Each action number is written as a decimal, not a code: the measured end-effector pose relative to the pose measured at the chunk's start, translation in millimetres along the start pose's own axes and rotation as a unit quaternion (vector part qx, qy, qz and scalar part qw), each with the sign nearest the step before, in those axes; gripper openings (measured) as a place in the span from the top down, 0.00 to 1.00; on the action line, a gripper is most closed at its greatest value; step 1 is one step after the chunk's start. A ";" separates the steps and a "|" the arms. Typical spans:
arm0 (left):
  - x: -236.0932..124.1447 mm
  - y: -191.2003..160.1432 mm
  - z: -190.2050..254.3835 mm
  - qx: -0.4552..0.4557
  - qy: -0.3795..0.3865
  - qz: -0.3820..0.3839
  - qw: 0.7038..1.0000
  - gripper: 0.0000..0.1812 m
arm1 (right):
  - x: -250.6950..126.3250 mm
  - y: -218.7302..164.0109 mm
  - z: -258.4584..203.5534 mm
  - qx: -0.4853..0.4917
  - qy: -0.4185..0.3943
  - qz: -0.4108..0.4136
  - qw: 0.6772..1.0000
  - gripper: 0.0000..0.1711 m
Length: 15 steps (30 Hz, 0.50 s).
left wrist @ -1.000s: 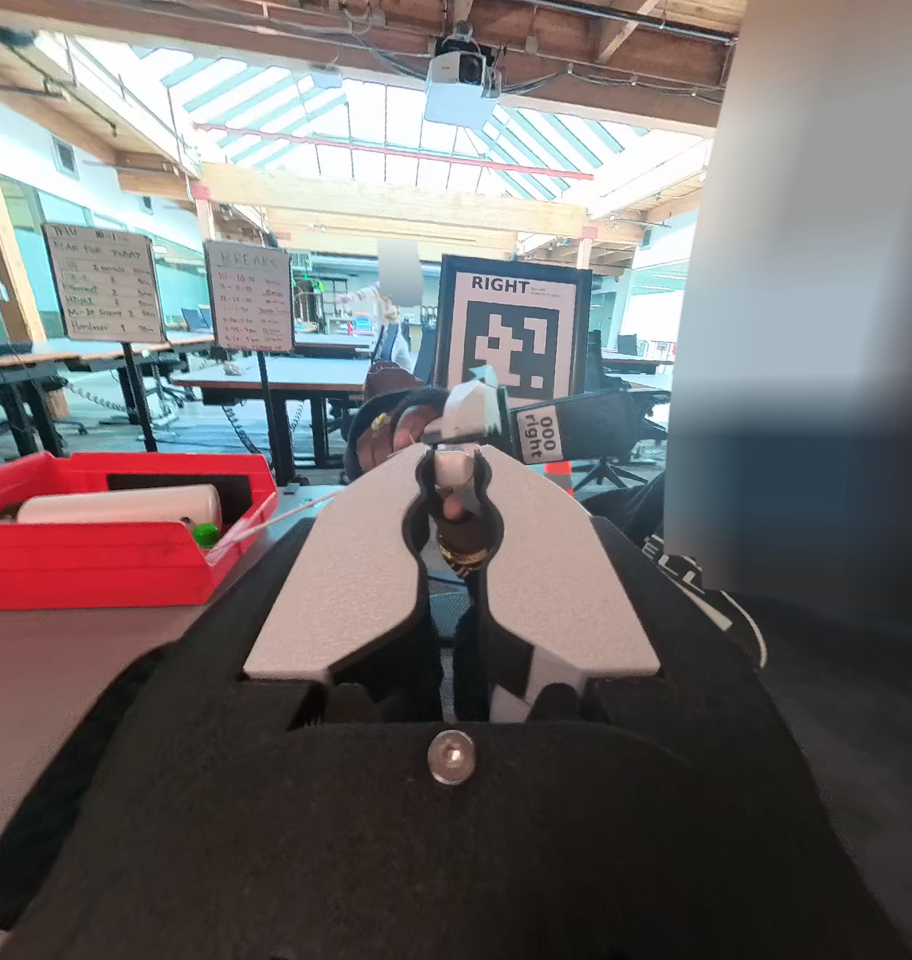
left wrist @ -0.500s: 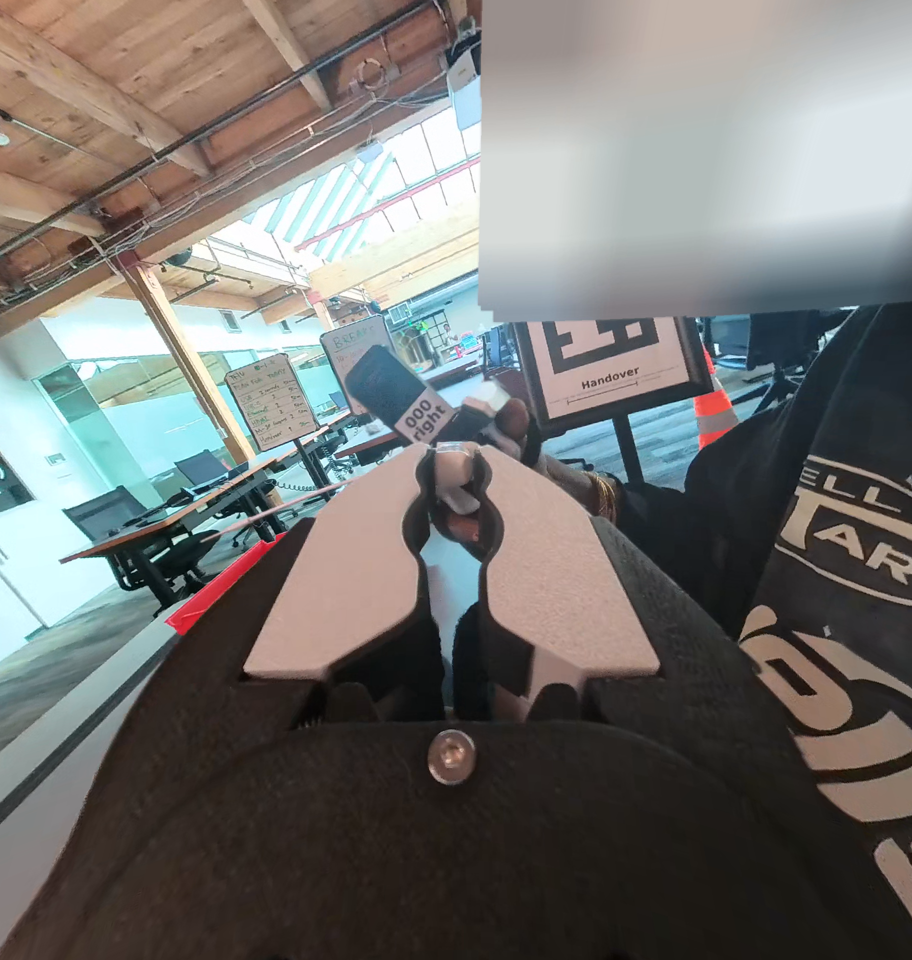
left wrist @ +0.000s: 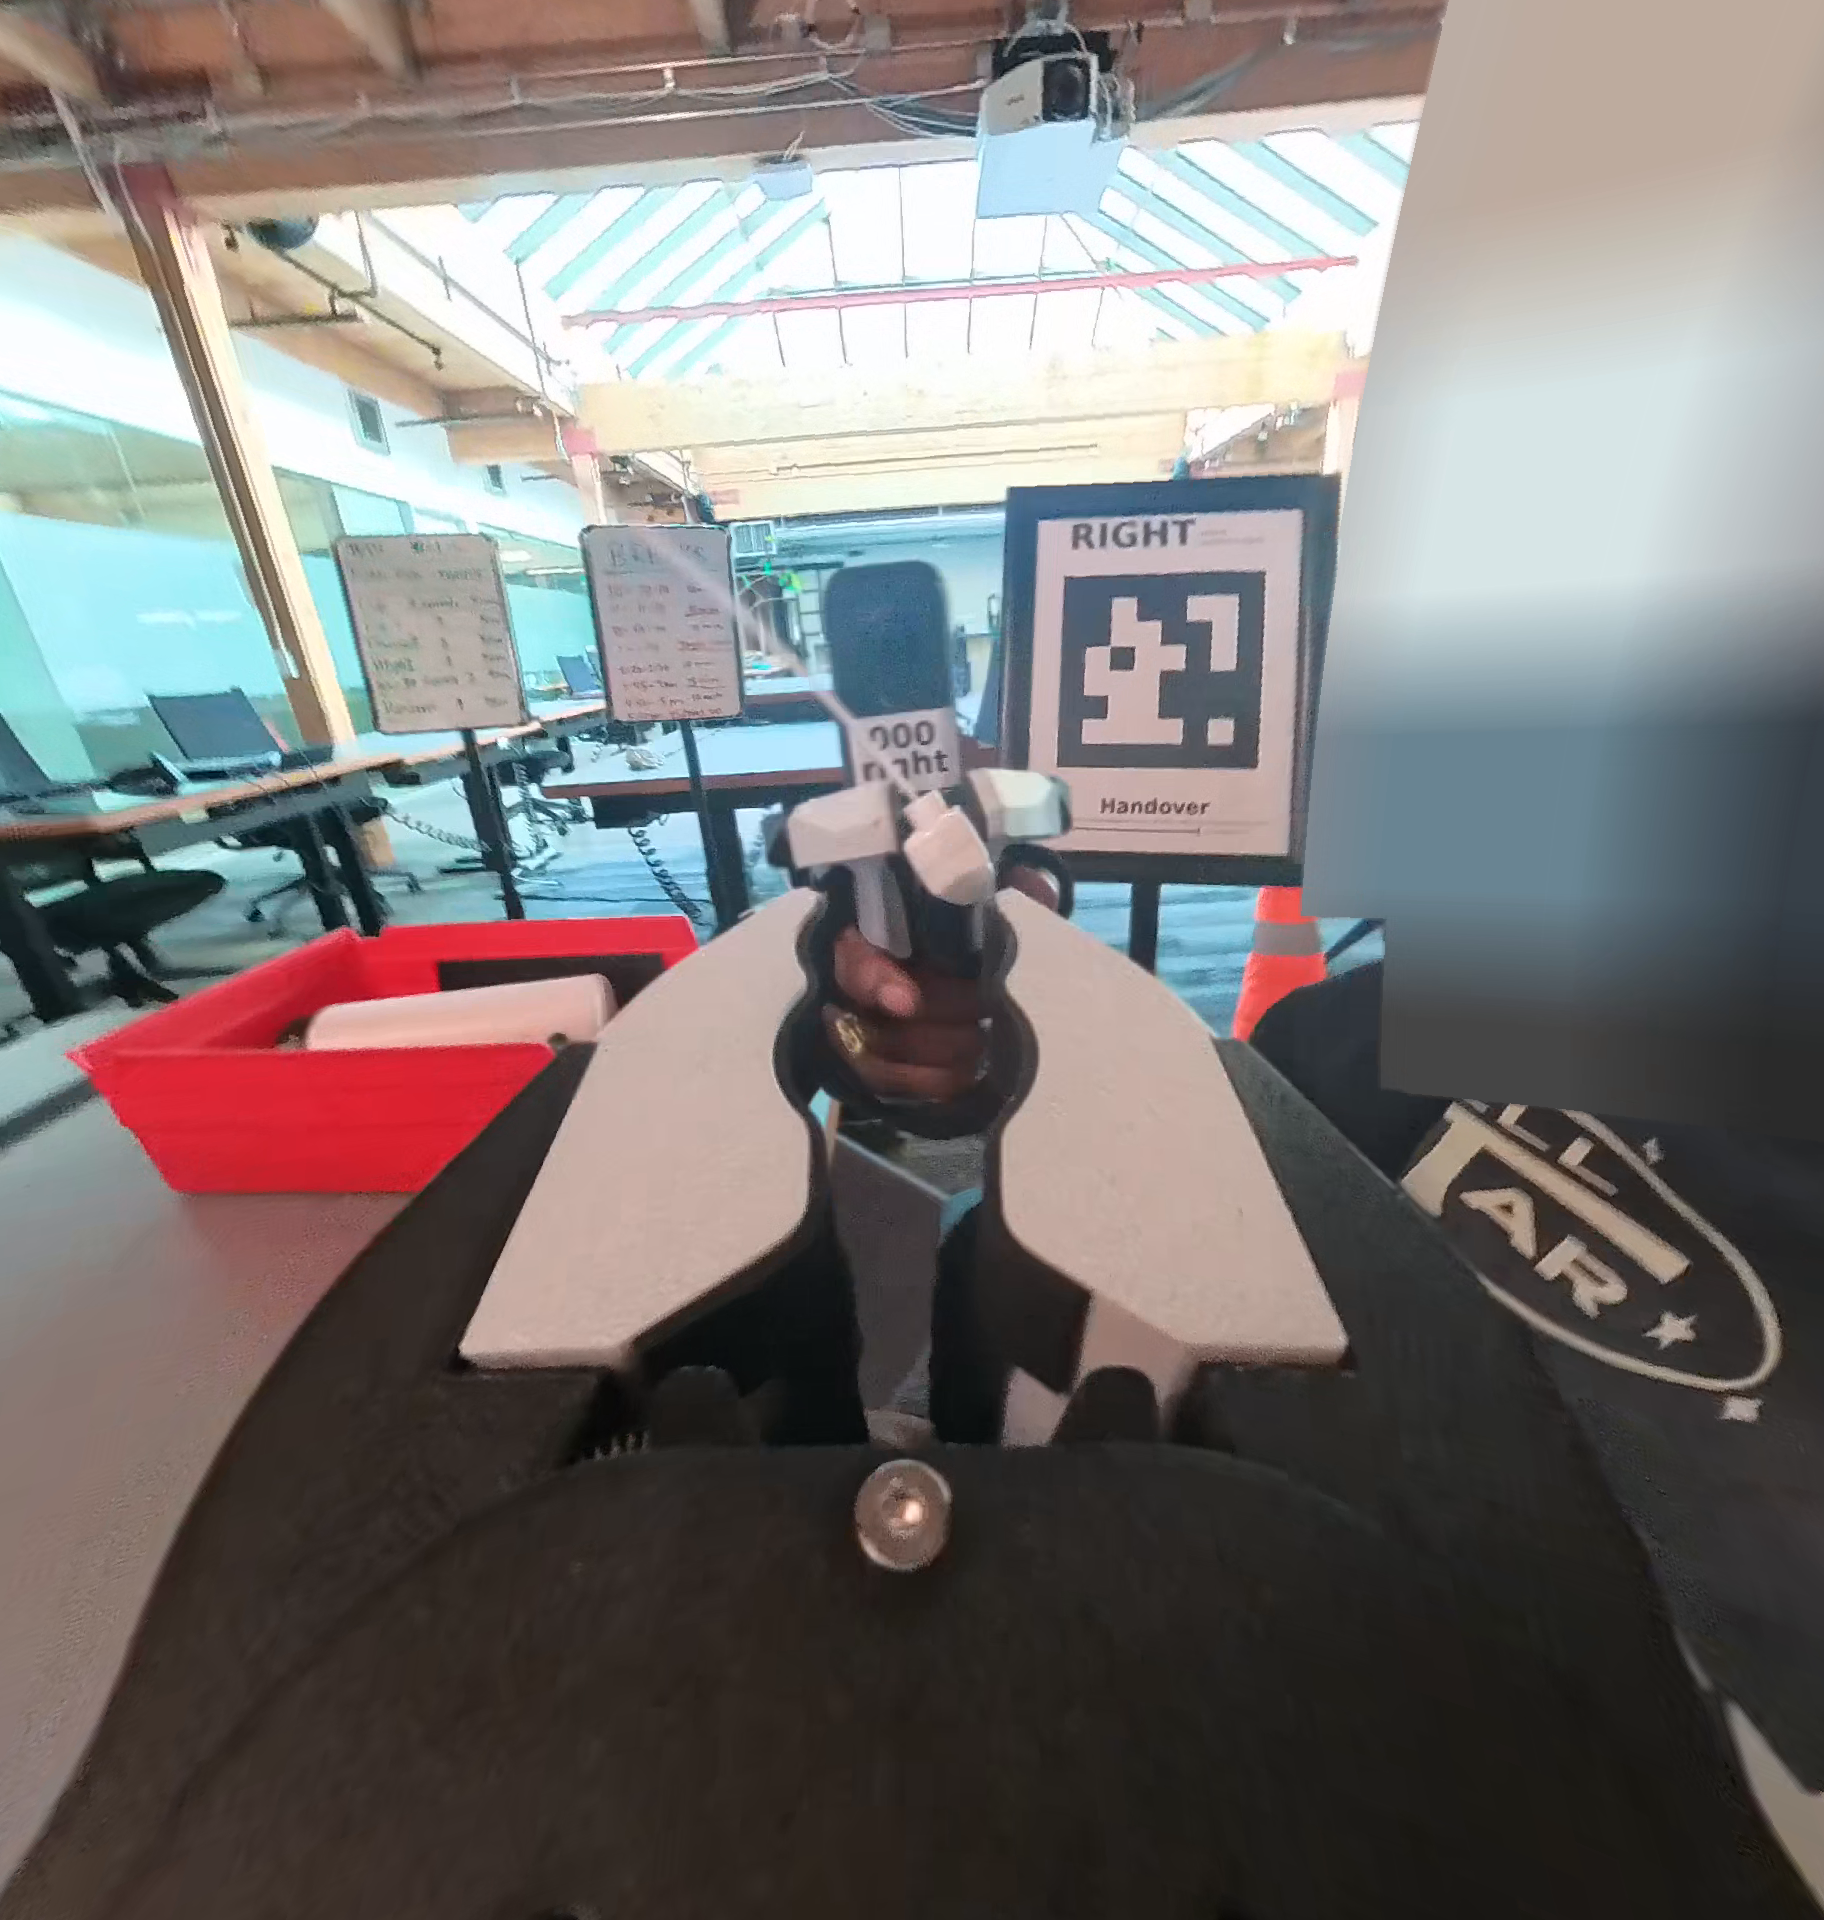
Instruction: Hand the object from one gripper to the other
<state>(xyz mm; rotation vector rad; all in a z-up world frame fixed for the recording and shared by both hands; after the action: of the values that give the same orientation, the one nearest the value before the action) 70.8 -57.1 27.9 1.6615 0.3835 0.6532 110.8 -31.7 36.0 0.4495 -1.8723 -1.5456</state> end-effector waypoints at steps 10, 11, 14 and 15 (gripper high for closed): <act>2.1 -0.1 2.8 -0.039 -0.020 0.010 0.999 0.91 | -2.3 -3.5 -2.0 -0.214 -0.076 -0.065 0.972 0.92; 2.0 -0.2 2.8 -0.037 -0.023 0.011 0.999 0.93 | -2.0 -3.9 -3.4 -0.221 -0.074 -0.068 0.970 0.91; 1.0 0.7 3.8 -0.036 -0.034 0.018 0.999 0.94 | -0.9 -4.6 -4.6 -0.233 -0.079 -0.073 0.966 0.91; 0.6 1.1 3.3 -0.031 -0.034 0.021 0.999 0.94 | -0.5 -4.8 -3.9 -0.232 -0.082 -0.072 0.967 0.91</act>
<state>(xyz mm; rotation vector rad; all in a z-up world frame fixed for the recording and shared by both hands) 73.2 -59.6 28.7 1.6320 0.2790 0.6320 113.1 -35.4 31.6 0.2518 -1.5455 -2.1023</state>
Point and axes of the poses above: each gripper's, where its closed fingertips meet, x out along the fingers, y out of its top, z = x × y across the jaws, the point moved 2 cm from there along -x, back along the fingers, and after that the axes turned 2 degrees about x, right-handed, at the moved point
